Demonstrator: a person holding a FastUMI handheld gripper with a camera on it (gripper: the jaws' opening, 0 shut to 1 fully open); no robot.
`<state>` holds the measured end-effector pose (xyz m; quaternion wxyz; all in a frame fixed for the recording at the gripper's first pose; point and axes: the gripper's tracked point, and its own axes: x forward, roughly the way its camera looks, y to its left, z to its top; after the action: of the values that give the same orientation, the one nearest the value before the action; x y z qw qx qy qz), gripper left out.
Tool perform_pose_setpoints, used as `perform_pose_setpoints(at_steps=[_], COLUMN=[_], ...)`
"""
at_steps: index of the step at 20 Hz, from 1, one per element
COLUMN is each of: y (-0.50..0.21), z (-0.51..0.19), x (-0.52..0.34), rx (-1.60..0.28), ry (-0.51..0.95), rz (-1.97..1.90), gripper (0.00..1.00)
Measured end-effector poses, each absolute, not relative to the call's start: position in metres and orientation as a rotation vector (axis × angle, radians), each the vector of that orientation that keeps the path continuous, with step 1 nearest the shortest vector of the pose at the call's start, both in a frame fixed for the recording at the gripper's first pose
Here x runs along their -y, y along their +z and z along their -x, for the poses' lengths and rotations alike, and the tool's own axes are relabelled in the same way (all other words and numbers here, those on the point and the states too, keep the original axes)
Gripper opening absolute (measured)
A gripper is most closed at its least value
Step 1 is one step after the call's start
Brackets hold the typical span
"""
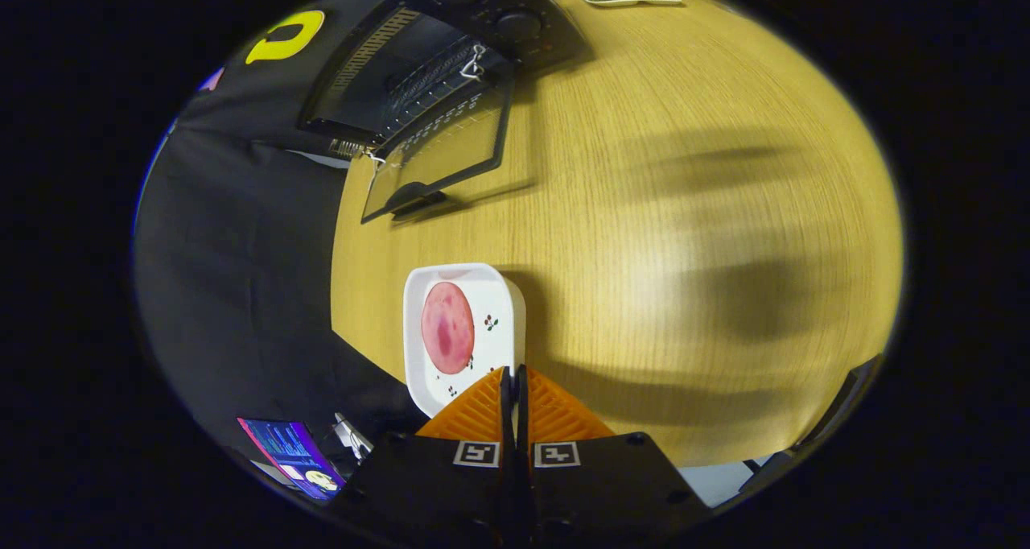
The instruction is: Open the toaster oven, put the food inside, and close the toaster oven door.
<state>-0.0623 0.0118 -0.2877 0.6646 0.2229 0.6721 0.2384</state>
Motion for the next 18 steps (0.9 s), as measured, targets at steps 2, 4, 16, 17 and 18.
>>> perform_pose_setpoints(at_steps=[2, 4, 16, 17, 18], y=[-0.279, -0.270, -0.249, -0.248, -0.249], z=[0.064, 0.064, 0.046, 0.045, 0.044], x=[-0.029, -0.045, -0.109, -0.114, -0.119], rx=[-1.494, -1.464, -1.237, -1.225, -1.215], ry=[0.533, 0.518, 0.292, 0.276, 0.253], rz=[-0.554, -0.596, -0.822, -0.842, -0.862], gripper=[0.02, 0.02, 0.02, 0.02, 0.02])
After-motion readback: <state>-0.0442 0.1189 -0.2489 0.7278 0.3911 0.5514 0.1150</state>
